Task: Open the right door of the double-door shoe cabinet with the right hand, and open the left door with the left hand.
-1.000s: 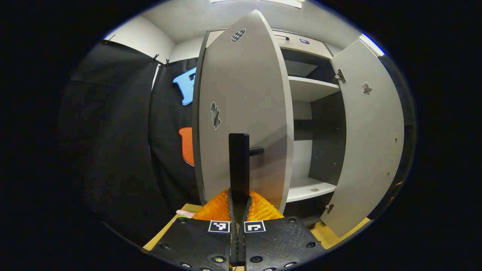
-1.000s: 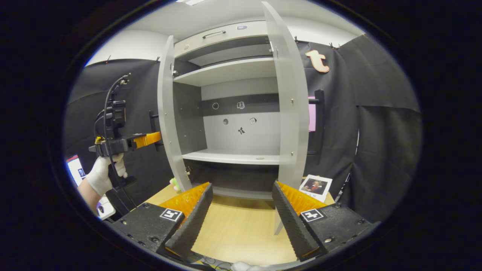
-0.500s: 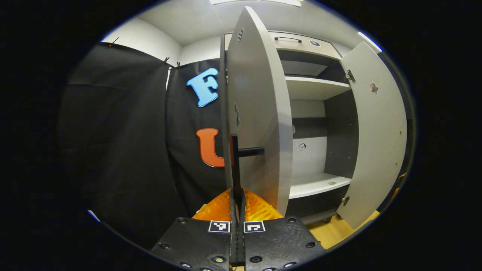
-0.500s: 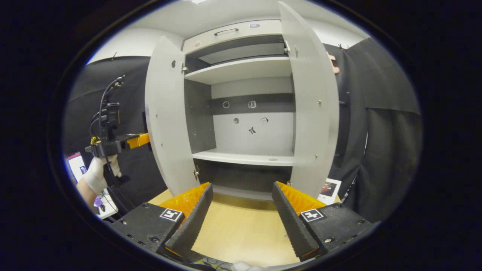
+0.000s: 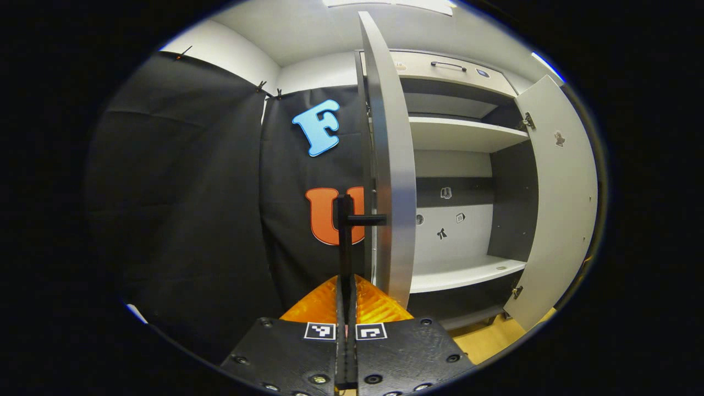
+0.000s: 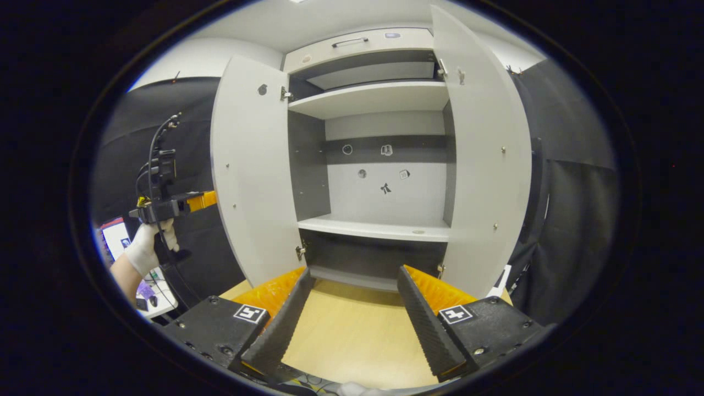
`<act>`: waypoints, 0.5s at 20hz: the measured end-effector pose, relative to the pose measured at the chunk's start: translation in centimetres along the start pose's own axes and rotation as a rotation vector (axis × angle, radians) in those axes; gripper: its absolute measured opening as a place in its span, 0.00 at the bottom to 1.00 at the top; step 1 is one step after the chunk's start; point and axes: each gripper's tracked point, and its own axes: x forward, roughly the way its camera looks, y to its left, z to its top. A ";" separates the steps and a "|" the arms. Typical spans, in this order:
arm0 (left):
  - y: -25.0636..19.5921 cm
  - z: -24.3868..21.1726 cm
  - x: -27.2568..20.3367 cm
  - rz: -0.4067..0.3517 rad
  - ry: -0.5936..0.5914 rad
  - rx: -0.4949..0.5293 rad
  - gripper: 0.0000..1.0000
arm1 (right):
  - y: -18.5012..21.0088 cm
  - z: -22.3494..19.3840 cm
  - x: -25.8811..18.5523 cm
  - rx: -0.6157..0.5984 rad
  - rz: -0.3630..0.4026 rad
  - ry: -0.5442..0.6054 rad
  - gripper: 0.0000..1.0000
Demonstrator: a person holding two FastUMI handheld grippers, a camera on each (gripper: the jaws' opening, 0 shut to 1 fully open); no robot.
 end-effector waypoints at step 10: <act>0.8 -0.2 0.1 -0.033 0.008 -0.005 0.00 | 1.4 -0.1 -0.8 0.002 -0.010 -0.004 0.99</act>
